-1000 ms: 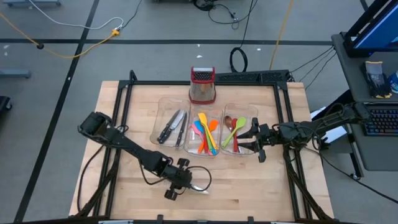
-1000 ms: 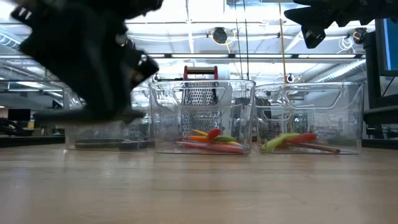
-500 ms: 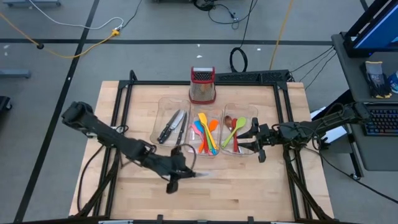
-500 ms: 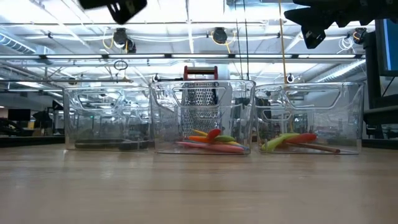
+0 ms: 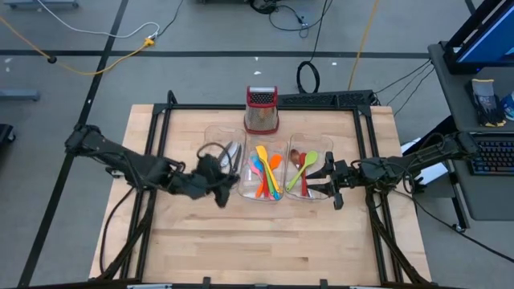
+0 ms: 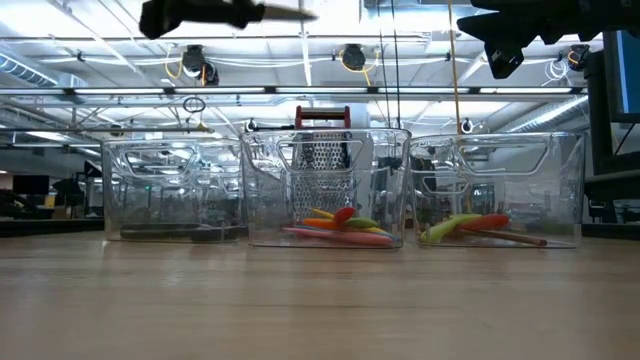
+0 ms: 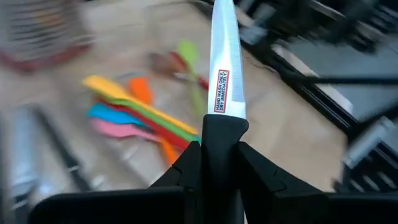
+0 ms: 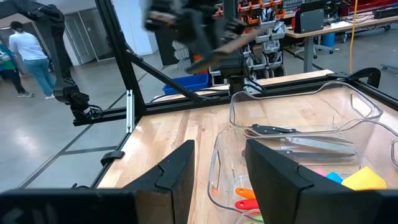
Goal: Pick & Place Kitchen Items
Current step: Put the slice knife into the left transparent bin
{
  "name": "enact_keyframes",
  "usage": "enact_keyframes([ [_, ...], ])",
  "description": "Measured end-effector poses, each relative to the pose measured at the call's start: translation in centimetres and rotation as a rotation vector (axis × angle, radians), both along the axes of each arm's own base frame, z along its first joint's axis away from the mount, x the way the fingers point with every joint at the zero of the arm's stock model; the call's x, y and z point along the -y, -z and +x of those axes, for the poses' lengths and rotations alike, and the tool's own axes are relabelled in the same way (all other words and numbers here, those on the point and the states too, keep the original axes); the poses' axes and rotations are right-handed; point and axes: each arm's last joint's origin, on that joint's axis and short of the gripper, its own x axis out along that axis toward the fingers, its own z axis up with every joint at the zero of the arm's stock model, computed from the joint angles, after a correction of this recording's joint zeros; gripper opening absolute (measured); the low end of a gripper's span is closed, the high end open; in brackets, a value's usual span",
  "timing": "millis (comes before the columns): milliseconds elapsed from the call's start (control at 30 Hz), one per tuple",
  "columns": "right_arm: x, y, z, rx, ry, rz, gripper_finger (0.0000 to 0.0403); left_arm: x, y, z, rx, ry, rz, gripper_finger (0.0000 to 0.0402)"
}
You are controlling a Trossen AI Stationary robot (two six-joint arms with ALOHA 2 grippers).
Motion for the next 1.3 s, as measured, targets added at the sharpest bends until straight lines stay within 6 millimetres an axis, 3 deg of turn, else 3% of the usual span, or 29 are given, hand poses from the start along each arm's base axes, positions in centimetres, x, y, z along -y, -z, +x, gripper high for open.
enact_keyframes([
  [267, 0.0, 0.0, 0.0, -0.001, 0.000, -0.001, 0.0134, -4.1, 0.2, -1.5, -0.100, -0.241, -0.125, 0.0058],
  [600, 0.0, 0.0, 0.0, -0.004, 0.000, -0.001, 0.0134, -7.5, 1.5, -1.5, -0.254, -0.318, -0.195, 0.0058],
  [833, 0.0, 0.1, 0.0, -0.007, 0.000, -0.003, 0.0134, -8.7, 2.7, -1.0, -0.355, -0.357, -0.176, 0.0058],
  [1300, 0.0, 0.1, 0.0, -0.013, -0.001, -0.001, 0.0134, -10.1, 7.7, 1.6, -0.630, -0.347, -0.140, 0.0058],
])
